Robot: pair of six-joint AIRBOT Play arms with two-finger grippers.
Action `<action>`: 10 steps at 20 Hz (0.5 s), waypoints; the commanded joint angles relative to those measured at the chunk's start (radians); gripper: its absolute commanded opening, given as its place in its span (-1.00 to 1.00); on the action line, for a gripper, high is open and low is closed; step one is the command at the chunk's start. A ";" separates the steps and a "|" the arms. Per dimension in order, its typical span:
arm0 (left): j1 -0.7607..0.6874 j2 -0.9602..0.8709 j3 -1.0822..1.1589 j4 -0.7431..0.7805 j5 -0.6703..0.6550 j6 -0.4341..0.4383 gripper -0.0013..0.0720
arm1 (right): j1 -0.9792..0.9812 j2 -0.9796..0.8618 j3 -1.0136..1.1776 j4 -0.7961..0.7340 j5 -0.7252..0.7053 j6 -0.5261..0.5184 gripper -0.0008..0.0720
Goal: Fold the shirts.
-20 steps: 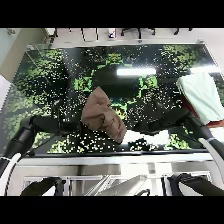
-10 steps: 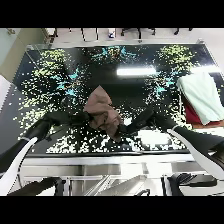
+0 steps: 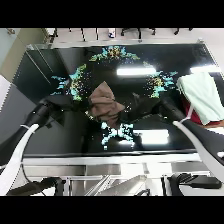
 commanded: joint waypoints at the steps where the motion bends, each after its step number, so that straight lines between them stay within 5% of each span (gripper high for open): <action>1: -0.003 0.173 0.152 0.003 0.061 0.000 -0.93 | -0.124 0.236 0.045 -0.001 -0.121 -0.003 -0.93; 6: -0.005 0.415 0.423 0.005 0.168 -0.002 -0.93 | -0.322 0.611 0.276 -0.002 -0.185 -0.003 -0.93; 10: -0.004 0.533 0.551 0.086 0.254 -0.024 -0.93 | -0.419 0.719 0.476 -0.022 -0.230 -0.006 -0.93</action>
